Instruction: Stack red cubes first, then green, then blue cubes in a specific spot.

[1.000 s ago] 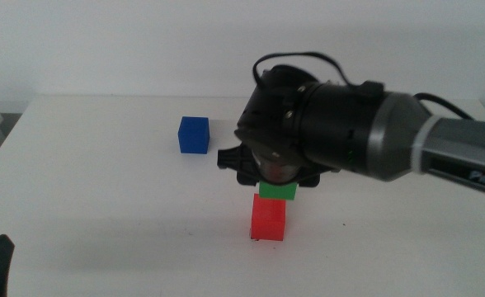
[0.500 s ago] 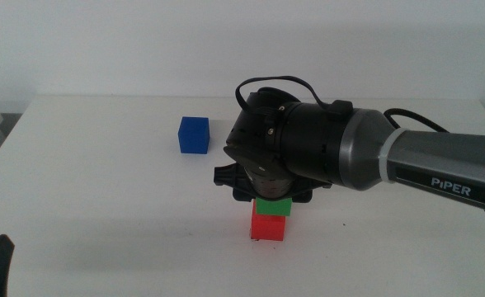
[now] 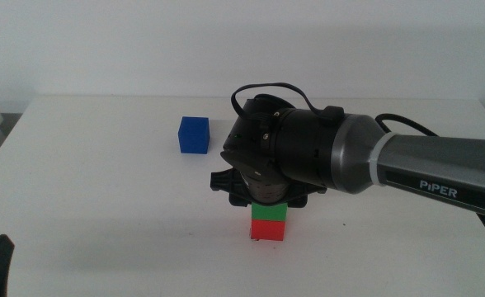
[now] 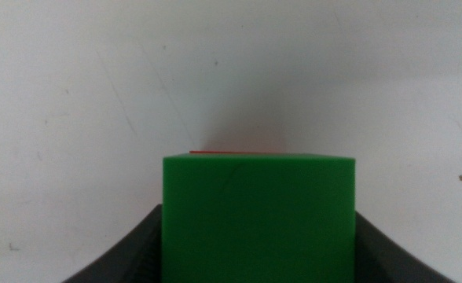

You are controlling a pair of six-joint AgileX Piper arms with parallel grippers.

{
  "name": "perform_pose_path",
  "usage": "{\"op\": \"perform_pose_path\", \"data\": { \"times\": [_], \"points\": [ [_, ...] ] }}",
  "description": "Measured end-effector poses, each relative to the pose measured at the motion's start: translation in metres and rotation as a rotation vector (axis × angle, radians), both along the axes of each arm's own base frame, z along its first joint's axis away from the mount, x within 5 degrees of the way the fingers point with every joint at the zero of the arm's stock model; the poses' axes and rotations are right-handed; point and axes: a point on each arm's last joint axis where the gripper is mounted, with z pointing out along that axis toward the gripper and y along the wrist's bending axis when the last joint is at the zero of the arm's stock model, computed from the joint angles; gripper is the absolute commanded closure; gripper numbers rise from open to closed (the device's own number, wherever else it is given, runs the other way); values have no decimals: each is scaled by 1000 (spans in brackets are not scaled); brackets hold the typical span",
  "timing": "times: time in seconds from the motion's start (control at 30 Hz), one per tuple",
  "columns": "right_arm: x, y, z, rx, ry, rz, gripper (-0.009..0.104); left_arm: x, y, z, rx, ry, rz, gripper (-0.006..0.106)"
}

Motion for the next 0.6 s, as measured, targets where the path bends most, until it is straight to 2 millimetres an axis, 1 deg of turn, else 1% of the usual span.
{"op": "perform_pose_path", "data": {
  "times": [0.07, 0.1, 0.13, 0.17, 0.23, 0.3, 0.33, 0.43, 0.5, 0.53, 0.6],
  "points": [
    [0, 0, 0, 0, -1, 3, 93, 0, 0, 0, 0, 0, 0, 7],
    [0, 0, -1, -1, 1, 3, 90, 0, 0, 0, 0, 0, 0, 7],
    [0, 0, -2, -3, 2, 3, 53, 0, 0, 0, 0, 0, 0, 7],
    [0, 1, -3, -4, 3, 3, 35, 0, 0, 0, 0, 0, 0, 7],
    [1, 1, -3, -4, 3, 3, 17, 0, 0, 0, 0, 0, 0, 7],
    [1, 1, -3, -5, 4, 6, 4, 0, 0, 0, 0, 0, 0, 7],
    [1, 1, -3, -8, 4, 11, 2, 0, 0, 0, 0, 0, 0, 7],
    [0, 1, -2, -10, 3, 20, 2, 0, 0, 0, 0, 0, 0, 7],
    [-2, 0, 5, 0, -8, 31, 2, 0, 0, 0, 0, 0, 0, 7],
    [-5, 1, 14, 10, -26, 42, 2, 0, 0, 0, 0, 0, 0, 7],
    [-15, 1, 38, 37, -77, 78, 2, 0, 0, 0, 0, 0, 0, 7]
  ]
}}
